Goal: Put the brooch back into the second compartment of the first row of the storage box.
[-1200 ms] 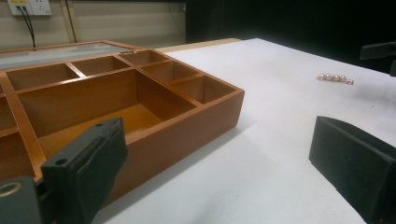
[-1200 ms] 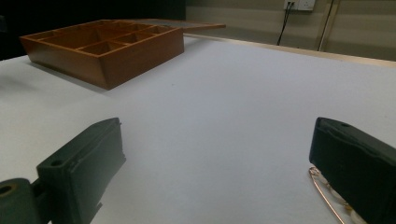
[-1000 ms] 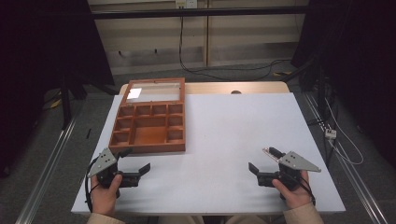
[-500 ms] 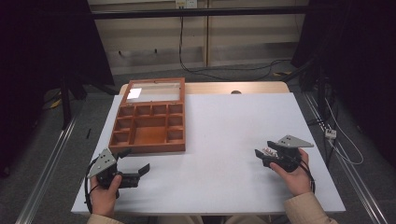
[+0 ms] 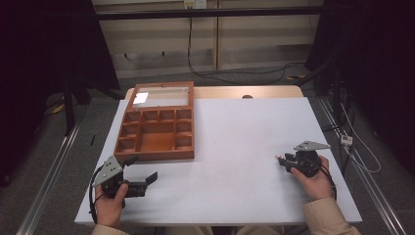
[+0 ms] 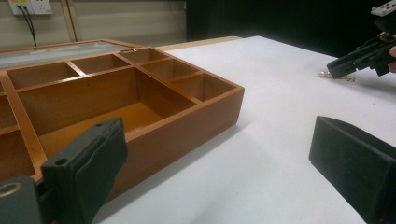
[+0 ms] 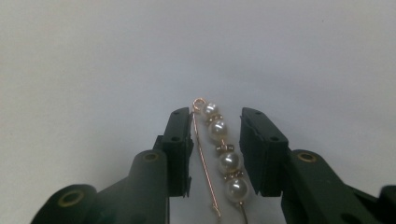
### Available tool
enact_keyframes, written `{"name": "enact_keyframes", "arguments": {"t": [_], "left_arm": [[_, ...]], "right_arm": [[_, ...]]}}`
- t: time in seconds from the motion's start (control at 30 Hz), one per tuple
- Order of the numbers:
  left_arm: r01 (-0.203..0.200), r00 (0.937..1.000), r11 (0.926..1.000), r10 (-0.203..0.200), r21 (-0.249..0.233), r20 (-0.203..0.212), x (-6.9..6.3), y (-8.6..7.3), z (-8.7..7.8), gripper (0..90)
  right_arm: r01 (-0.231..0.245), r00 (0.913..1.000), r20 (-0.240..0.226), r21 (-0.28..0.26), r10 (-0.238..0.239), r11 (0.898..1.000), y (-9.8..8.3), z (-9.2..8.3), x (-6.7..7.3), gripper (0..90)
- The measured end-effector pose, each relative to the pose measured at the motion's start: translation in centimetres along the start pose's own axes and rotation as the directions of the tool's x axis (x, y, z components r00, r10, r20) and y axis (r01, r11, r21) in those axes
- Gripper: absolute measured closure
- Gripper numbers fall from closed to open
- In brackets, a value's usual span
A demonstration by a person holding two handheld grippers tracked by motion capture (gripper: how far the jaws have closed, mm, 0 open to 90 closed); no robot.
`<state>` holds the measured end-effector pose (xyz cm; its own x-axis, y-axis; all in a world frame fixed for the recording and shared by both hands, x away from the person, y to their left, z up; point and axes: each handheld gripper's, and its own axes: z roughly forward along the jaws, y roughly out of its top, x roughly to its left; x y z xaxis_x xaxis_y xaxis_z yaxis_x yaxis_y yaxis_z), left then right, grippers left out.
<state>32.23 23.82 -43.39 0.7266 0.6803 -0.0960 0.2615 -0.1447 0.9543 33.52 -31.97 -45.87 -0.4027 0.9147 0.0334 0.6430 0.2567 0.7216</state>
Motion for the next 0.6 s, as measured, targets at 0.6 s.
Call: {"name": "enact_keyframes", "arguments": {"t": [0.6], "left_arm": [[0.000, 0.9999, 1.0000, 0.000, 0.004, 0.011, -0.2, 0.0, 0.3, 4.0]], "right_arm": [[0.085, 0.9902, -0.104, -0.078, -0.093, 0.993, 1.0, -0.6, 1.7, 80.7]]}}
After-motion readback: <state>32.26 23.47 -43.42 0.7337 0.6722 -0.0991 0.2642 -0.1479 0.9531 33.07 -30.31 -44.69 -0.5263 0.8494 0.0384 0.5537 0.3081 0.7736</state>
